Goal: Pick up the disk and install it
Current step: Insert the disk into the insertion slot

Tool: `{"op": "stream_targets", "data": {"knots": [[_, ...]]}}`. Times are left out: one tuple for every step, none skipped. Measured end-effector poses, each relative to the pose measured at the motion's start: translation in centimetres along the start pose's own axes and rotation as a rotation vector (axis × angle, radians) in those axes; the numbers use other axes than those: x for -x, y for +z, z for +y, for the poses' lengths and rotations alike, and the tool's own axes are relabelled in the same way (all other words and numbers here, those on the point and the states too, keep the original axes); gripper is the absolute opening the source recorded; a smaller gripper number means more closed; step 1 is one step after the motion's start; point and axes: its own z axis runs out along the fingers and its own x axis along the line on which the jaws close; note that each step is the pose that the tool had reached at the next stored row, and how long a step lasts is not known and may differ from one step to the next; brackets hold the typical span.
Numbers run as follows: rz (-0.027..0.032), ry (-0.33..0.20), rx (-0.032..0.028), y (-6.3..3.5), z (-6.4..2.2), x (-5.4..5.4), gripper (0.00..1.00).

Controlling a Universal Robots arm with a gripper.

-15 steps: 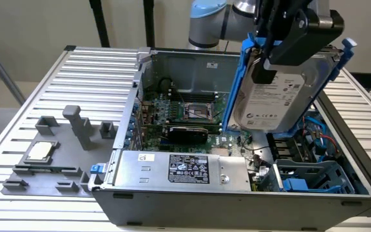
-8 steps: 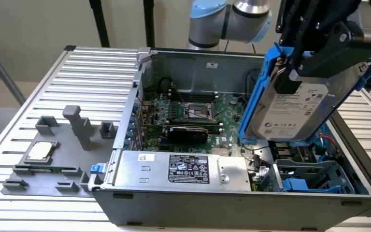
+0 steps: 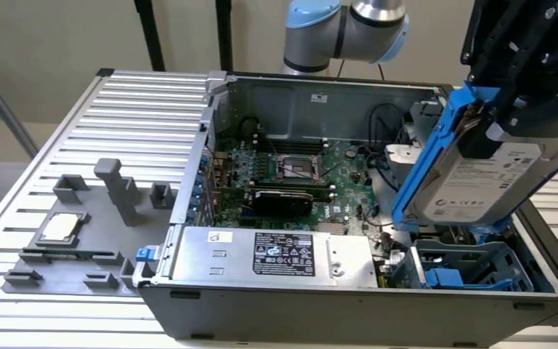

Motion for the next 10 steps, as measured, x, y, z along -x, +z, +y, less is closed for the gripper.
{"op": "stream_targets", "data": {"knots": [[0.0000, 0.000, 0.0000, 0.03, -0.42, -0.2, 0.00], [0.0000, 0.000, 0.0000, 0.06, -0.83, -0.3, 0.00], [0.0000, 0.000, 0.0000, 0.09, -1.27, -0.5, 0.00], [0.0000, 0.000, 0.0000, 0.13, -1.70, -0.6, 0.00], [-0.0001, 0.000, 0.0000, 0.21, -2.18, -0.7, 0.00], [-0.0001, 0.000, 0.0000, 0.33, -2.65, -0.8, 0.00], [-0.0002, 0.000, 0.0000, 0.46, -3.10, -0.8, 0.00], [-0.0002, 0.000, 0.0000, 0.62, -3.53, -0.9, 0.00], [-0.0002, 0.000, -0.0001, 0.80, -3.88, -0.9, 0.00], [0.0001, 0.000, 0.0000, 1.07, -4.15, -0.9, 0.00]]}}
